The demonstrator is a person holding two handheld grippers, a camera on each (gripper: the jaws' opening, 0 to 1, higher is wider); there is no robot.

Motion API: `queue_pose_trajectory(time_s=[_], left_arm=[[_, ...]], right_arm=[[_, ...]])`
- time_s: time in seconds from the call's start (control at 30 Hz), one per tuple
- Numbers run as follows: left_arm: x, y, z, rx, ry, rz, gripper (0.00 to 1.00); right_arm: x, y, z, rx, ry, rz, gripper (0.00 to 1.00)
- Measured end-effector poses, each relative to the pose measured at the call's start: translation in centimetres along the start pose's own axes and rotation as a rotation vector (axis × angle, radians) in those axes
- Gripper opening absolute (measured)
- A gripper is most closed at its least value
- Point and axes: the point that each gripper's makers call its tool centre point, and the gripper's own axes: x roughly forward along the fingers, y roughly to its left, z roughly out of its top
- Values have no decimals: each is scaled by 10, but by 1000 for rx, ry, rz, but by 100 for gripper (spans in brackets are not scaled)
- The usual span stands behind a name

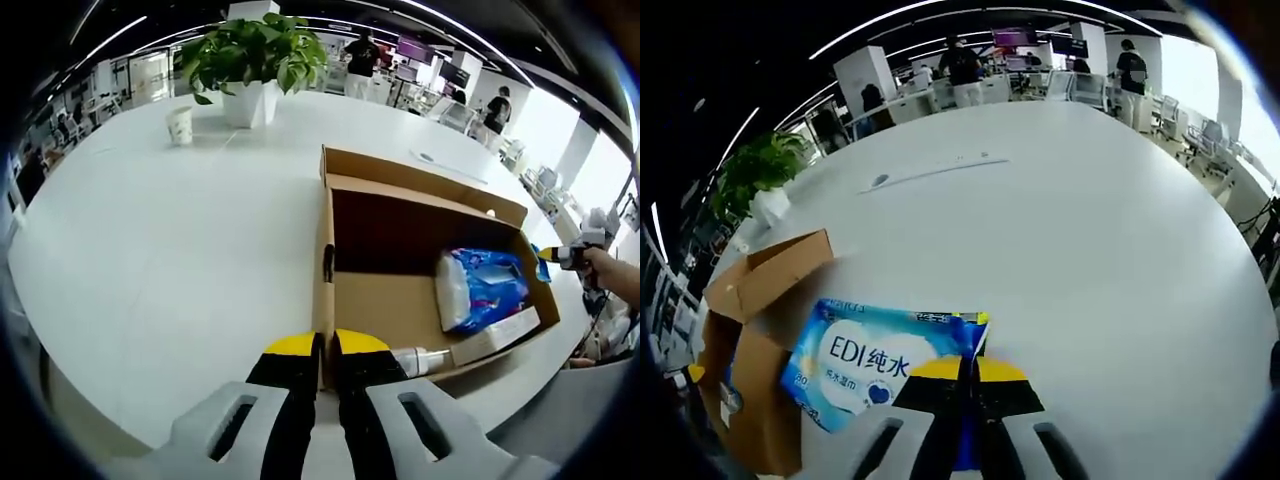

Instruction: Operate the shoe box by opening the lid, removing the specified soft item, and placing it in the target area until the item is outside and the box remains undamaged.

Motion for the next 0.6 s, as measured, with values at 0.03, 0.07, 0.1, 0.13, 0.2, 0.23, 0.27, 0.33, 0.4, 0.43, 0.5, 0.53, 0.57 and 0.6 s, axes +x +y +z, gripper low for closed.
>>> queue_pose_trajectory(time_s=[0.03, 0.07, 0.1, 0.13, 0.2, 0.23, 0.27, 0.33, 0.4, 0.43, 0.5, 0.53, 0.57, 0.6], left_arm=[[0, 0, 0, 1, 0, 1, 3], [0, 0, 0, 1, 1, 1, 3], [0, 0, 0, 2, 1, 1, 3], [0, 0, 0, 2, 1, 1, 3], [0, 0, 0, 1, 0, 1, 3], [0, 0, 0, 1, 0, 1, 3], [0, 0, 0, 1, -1, 2, 3], [0, 0, 0, 2, 0, 2, 3], [0, 0, 0, 1, 0, 1, 3], [0, 0, 0, 1, 0, 1, 3], [0, 0, 0, 0, 0, 0, 3], [0, 0, 0, -1, 0, -1, 3], [0, 0, 0, -1, 0, -1, 3], [1, 0, 0, -2, 0, -2, 3]], right_arm=[[0, 0, 0, 1, 1, 0, 0], [0, 1, 1, -5, -2, 1, 0], [1, 1, 1, -7, 0, 0, 0], [1, 1, 1, -11, 1, -1, 0], [3, 2, 3, -18, 3, 1, 0], [4, 3, 5, -26, 5, 2, 0], [4, 3, 5, -33, 6, 2, 0], [4, 3, 6, -45, 6, 2, 0], [4, 3, 6, -57, 7, 2, 0], [4, 3, 6, -60, 8, 1, 0], [4, 2, 6, -68, 7, 3, 0], [2, 3, 7, -72, 4, 5, 0], [1, 3, 8, -78, 2, 6, 0], [0, 2, 9, -99, -3, 3, 1]])
